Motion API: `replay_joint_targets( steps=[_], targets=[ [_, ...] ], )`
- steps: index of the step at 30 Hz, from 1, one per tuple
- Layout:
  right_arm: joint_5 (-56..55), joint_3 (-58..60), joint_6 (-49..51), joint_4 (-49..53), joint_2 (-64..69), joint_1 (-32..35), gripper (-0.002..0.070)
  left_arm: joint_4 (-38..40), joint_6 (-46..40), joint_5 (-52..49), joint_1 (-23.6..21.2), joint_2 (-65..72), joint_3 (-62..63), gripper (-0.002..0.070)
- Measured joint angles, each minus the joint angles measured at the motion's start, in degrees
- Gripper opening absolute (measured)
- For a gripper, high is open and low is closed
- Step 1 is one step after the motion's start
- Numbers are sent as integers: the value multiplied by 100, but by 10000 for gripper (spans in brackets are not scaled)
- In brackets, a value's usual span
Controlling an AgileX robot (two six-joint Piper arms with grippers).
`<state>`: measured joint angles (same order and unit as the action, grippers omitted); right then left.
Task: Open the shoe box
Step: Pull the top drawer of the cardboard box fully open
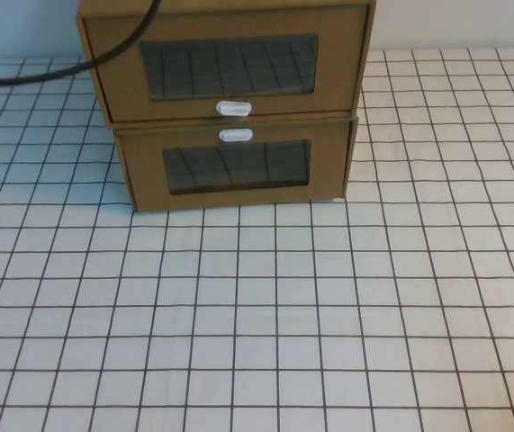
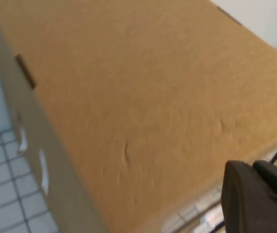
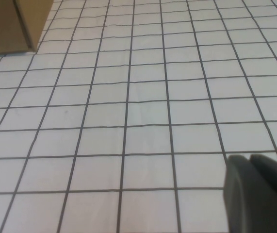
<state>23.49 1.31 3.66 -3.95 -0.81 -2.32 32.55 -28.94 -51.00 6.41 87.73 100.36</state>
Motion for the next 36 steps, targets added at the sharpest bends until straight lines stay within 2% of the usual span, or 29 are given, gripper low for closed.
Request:
replay_joint_targets(
  steps=[6,11,19,29,31,36],
  targets=[
    [0,0,0,0,0,0,-16,93,-81,-676,204,1380,1887,-2],
    [0,0,0,0,0,0,-16,93,-81,-758,447,2166,2692,-2],
    [0,0,0,0,0,0,-16,46,-129,-575,634,2847,2893,-2],
    [-76,0,0,-27,0,0,-16,1,-143,-416,679,3065,2950,-2],
    [-363,0,0,-332,0,0,-16,1,-143,-406,679,3069,2950,-2],
    [-1453,0,0,-1892,0,0,-16,1,-143,-392,679,3069,2950,-2]
  ],
)
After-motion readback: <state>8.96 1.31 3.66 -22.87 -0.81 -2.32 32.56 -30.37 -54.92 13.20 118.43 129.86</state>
